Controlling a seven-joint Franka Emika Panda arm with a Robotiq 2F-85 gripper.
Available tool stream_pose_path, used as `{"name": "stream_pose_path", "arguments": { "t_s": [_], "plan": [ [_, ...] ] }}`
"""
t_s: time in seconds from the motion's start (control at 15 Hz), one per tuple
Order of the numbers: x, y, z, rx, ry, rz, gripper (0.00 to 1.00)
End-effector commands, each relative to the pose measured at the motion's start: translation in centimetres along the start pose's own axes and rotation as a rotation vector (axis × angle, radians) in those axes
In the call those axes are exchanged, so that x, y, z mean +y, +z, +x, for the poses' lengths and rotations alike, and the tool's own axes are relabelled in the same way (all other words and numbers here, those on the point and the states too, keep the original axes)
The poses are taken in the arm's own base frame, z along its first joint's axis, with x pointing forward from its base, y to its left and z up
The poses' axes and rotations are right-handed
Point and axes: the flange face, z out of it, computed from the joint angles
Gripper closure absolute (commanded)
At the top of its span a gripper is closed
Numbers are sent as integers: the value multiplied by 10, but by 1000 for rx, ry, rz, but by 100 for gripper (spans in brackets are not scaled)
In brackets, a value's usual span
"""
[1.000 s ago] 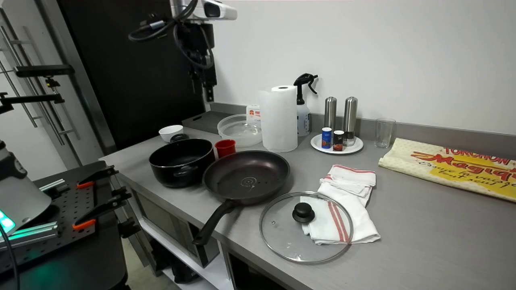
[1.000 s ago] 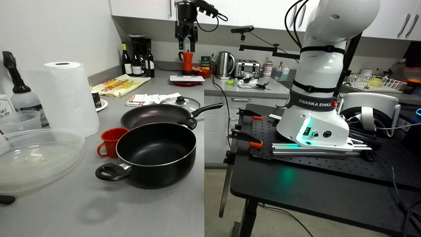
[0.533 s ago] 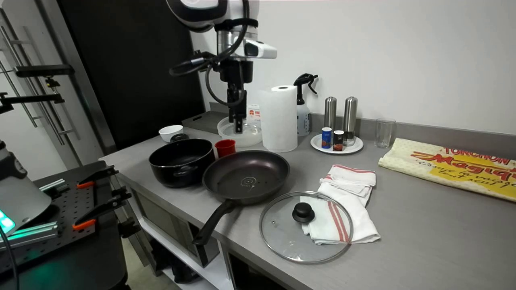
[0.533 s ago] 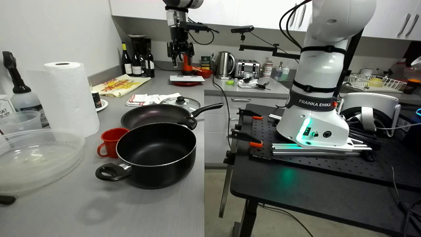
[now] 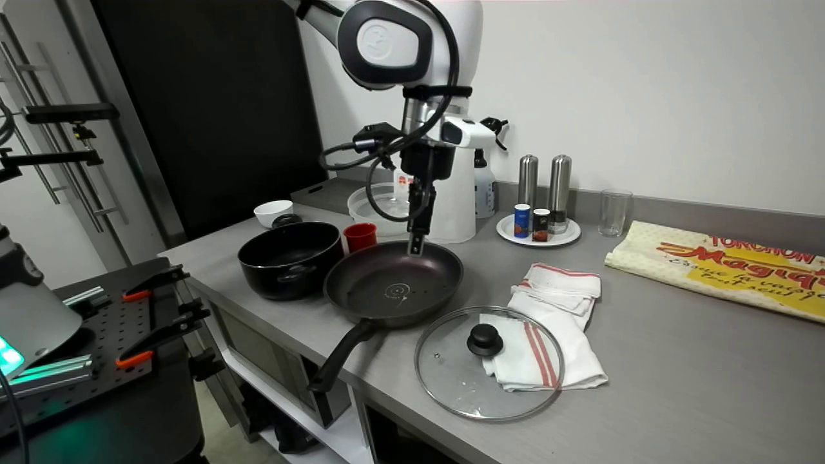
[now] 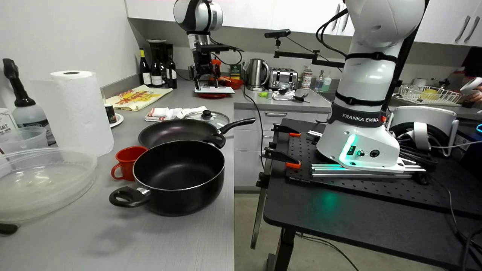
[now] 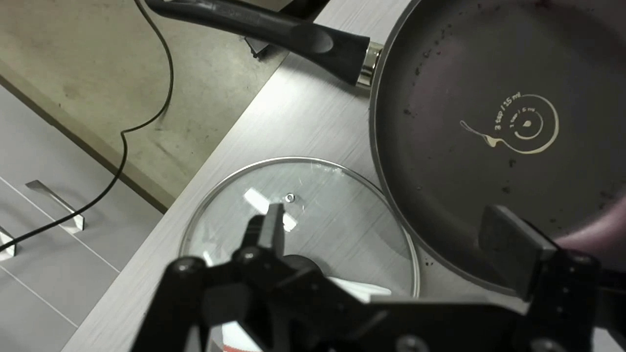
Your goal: Put the lid on the pot
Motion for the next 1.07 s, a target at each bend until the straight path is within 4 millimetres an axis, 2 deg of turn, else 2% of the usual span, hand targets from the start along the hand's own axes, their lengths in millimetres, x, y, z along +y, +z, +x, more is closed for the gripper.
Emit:
{"name": "stream_pose_path", "arguments": {
  "t_s": [0.0,0.4,1.0],
  "plan": [
    [5,21,37,-61,89,29,0],
    [18,59,71,-112,215,30,0],
    [25,105,113,-107,339,21,0]
  ]
}}
